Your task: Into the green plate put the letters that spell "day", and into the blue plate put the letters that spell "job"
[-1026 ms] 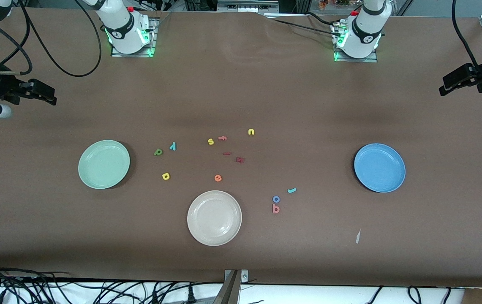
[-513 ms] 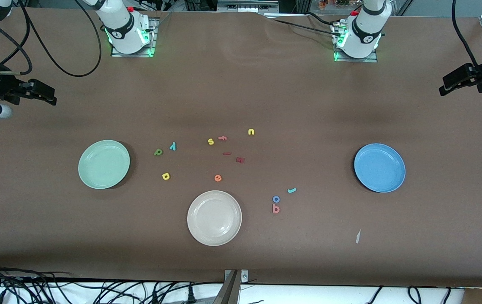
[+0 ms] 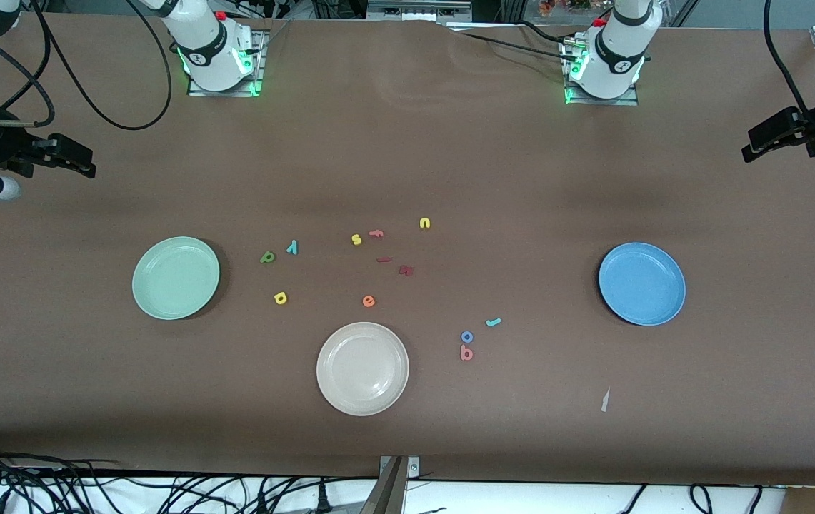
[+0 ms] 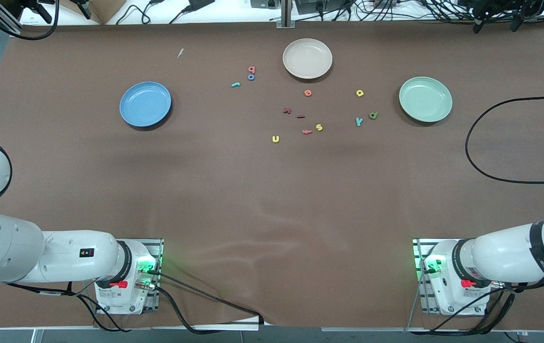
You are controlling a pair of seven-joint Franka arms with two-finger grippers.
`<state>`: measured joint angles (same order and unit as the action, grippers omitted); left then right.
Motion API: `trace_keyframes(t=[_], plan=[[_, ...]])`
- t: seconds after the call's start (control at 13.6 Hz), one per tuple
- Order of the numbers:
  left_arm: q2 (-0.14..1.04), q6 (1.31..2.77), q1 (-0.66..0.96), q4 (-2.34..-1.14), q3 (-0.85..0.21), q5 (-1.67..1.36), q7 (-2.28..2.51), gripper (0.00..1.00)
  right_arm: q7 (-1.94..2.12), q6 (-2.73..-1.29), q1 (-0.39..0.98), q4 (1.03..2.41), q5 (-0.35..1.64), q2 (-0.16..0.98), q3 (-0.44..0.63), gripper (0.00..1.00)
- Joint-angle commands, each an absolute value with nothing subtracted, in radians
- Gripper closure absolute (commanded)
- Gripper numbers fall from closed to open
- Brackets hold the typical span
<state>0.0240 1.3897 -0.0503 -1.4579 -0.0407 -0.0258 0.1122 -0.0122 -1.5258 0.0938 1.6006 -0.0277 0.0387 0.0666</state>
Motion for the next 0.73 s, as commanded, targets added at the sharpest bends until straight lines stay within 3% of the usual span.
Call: trace_keyframes(t=[0.0,0.66], plan=[[0.029,1.376,-0.049,-1.437,-0.040,-0.049,0.120,0.00,0.005,-1.522,0.095,1.591,-0.012,0.040,0.068,0.00],[0.029,1.376,-0.049,-1.436,-0.041,-0.051,0.121,0.00,0.005,-1.557,0.121,1.589,-0.012,0.075,0.057,0.00]])
